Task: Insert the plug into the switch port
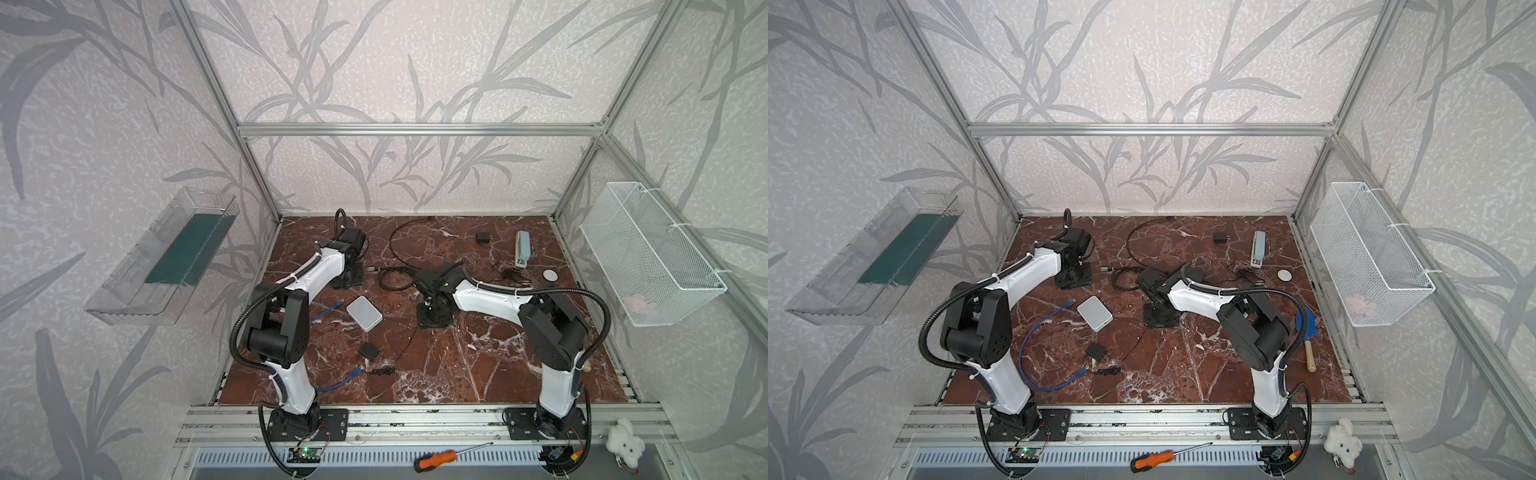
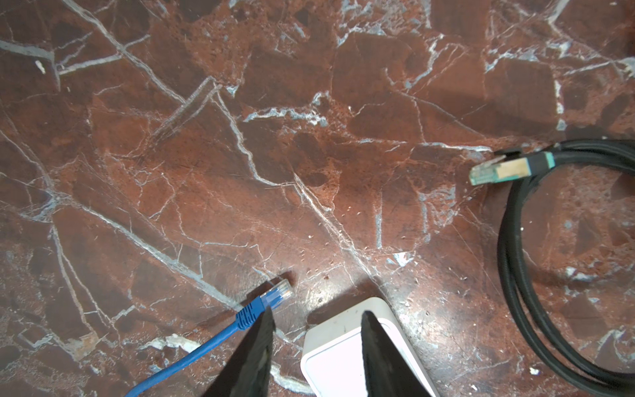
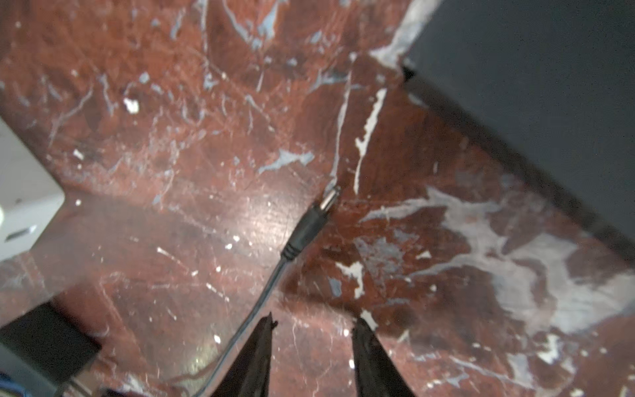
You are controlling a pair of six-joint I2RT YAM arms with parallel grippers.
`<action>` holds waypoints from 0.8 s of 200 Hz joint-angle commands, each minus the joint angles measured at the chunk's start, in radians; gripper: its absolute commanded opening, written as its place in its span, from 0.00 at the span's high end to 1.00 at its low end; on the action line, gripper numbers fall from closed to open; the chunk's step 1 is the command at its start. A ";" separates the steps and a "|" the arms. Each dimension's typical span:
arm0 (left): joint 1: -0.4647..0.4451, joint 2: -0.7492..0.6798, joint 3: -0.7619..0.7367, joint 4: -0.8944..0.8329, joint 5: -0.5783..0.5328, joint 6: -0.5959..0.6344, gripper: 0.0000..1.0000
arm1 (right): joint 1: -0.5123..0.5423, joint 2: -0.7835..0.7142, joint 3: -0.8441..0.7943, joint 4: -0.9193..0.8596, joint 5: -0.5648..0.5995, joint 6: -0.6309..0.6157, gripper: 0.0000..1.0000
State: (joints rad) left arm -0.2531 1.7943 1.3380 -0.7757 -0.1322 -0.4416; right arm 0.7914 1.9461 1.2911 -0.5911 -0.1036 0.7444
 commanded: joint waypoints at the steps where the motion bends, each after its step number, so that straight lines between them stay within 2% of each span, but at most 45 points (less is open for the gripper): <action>1: 0.000 -0.059 -0.012 -0.027 0.001 -0.004 0.56 | 0.011 0.046 0.037 -0.009 0.081 0.134 0.63; 35: 0.002 -0.119 -0.085 0.010 0.002 0.004 0.56 | 0.025 0.103 0.069 -0.016 0.148 0.202 0.63; 51: 0.003 -0.137 -0.101 0.019 0.017 0.015 0.56 | 0.028 0.124 0.093 -0.071 0.186 0.241 0.66; 72: 0.006 -0.163 -0.112 0.028 0.016 0.021 0.56 | 0.045 0.149 0.126 -0.133 0.233 0.232 0.71; 160: 0.009 -0.183 -0.120 0.042 0.022 -0.038 0.56 | 0.070 0.275 0.143 -0.172 0.215 0.221 0.88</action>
State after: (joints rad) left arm -0.2474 1.6505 1.2385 -0.7387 -0.0978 -0.4465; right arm 0.8577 2.0830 1.4734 -0.7078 0.1329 0.9710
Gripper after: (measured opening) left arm 0.438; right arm 0.149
